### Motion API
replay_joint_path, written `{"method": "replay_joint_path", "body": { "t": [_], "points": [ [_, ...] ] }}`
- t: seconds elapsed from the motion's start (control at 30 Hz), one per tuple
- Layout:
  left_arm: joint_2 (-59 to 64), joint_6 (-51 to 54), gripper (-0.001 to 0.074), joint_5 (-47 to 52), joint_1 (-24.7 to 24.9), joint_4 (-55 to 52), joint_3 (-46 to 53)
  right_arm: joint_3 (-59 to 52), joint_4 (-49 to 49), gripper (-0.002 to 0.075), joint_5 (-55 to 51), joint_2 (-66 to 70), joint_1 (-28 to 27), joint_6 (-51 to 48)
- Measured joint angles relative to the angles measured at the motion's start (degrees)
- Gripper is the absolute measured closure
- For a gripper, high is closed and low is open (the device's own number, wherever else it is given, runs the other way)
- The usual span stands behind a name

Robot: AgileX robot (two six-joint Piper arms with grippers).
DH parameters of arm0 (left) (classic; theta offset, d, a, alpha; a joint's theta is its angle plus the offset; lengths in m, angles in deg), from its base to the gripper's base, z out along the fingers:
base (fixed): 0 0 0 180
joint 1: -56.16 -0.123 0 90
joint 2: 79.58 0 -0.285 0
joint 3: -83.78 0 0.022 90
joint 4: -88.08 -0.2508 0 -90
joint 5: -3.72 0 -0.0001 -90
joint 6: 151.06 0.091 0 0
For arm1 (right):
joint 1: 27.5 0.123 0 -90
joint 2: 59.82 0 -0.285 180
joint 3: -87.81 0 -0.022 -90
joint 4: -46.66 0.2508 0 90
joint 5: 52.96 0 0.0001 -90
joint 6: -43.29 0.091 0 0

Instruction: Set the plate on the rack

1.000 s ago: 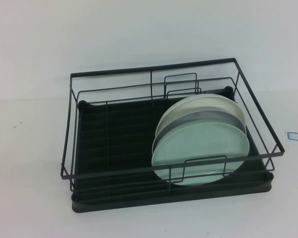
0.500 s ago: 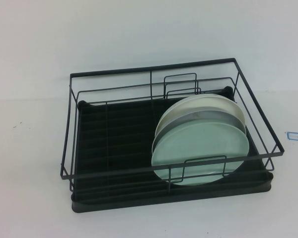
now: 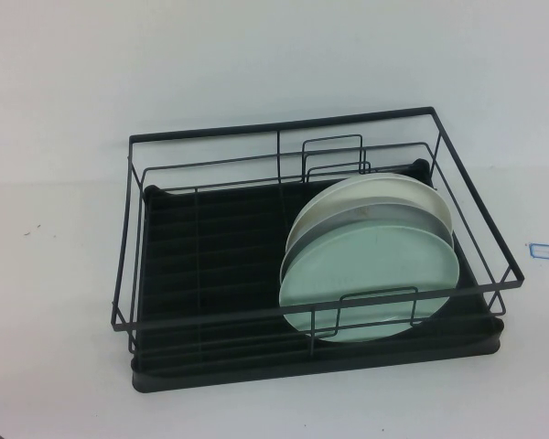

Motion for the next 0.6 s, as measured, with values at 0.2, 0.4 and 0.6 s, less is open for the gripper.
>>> {"method": "replay_joint_path", "body": {
  "t": [0.2, 0.4, 0.6],
  "points": [
    [0.1, 6.1, 0.0735, -8.8, 0.0, 4.6, 6.4, -0.5, -1.9, 0.0708, -10.3, 0.0, 0.0, -9.1],
    [0.1, 18.0, 0.0735, -19.8, 0.0, 11.9, 14.9, -2.4, -2.3, 0.0708, -8.0, 0.0, 0.0, -12.2],
    [0.1, 18.4, 0.0735, -16.1, 0.0, 10.0, 14.8, -9.6, -21.5, 0.0708, -2.6, 0.0, 0.0, 4.4]
  ]
}}
